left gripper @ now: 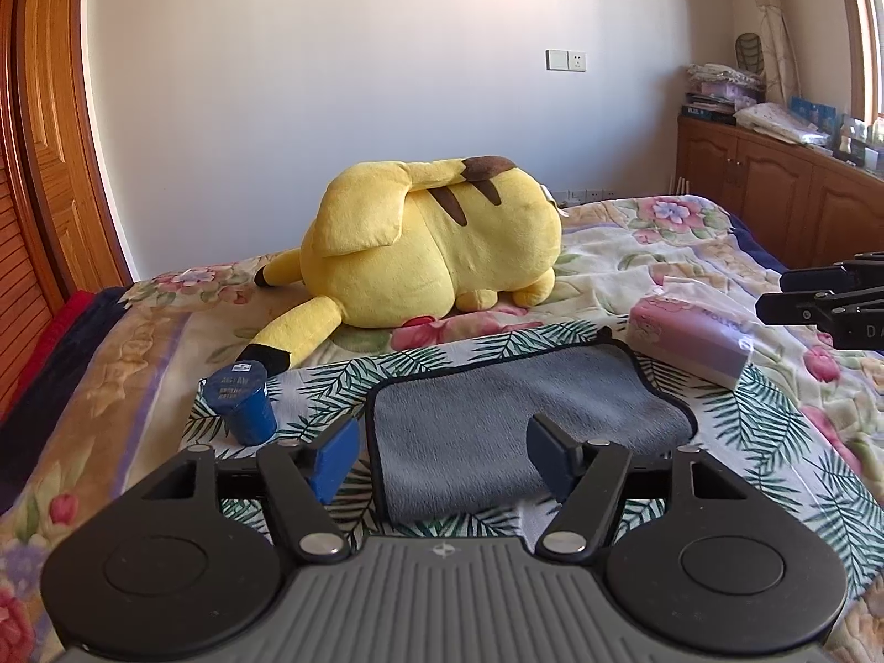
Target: Fold towel
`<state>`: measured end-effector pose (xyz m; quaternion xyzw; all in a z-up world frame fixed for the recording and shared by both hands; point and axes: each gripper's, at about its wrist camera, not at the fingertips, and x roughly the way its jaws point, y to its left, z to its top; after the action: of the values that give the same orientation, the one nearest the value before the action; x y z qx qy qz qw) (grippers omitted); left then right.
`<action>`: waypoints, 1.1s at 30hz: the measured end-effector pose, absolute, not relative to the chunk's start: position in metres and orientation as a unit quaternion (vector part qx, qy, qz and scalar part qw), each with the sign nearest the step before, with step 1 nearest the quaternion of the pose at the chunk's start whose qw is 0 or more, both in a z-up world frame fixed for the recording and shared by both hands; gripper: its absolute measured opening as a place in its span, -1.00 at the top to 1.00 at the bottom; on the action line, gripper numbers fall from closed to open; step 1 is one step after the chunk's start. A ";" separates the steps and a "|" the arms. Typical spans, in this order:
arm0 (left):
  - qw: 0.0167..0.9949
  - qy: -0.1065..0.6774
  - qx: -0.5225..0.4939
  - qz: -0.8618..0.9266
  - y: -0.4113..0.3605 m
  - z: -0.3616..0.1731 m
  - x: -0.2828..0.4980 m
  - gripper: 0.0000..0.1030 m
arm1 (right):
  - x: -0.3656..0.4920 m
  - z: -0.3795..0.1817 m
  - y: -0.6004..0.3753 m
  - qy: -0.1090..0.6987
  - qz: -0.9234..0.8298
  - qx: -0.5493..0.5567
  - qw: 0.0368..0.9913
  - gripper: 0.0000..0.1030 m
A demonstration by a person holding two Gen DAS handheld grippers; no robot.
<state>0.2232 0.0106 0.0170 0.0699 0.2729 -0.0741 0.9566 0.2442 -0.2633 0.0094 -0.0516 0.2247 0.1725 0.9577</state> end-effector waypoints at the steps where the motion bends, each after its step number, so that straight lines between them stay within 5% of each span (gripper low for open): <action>1: 0.957 0.272 0.070 -0.074 0.010 0.019 0.219 -0.01 | 0.241 0.010 -0.263 0.224 0.172 -0.051 0.958 -0.01; 11: 0.962 0.254 0.061 -0.081 0.008 0.038 0.182 -0.41 | 0.216 0.017 -0.267 0.219 0.158 -0.035 0.962 -0.27; 15: 0.962 0.248 0.073 -0.087 0.005 0.046 0.169 -0.48 | 0.206 0.019 -0.271 0.215 0.152 -0.028 0.964 -0.65; 21: 0.962 0.244 0.078 -0.097 0.003 0.062 0.153 -0.62 | 0.192 0.024 -0.273 0.217 0.144 -0.030 0.965 -0.73; 25: 0.963 0.236 0.081 -0.100 0.001 0.071 0.140 -0.69 | 0.178 0.031 -0.273 0.208 0.141 -0.033 0.967 -1.00; 33: 0.966 0.235 0.067 -0.088 0.003 0.077 0.110 -0.69 | 0.156 0.043 -0.275 0.202 0.138 -0.029 0.969 -1.00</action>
<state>0.1099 0.0028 0.0767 0.0668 0.2347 -0.0877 0.9658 0.1558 -0.2745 0.0432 -0.0288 0.2020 0.1385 0.9691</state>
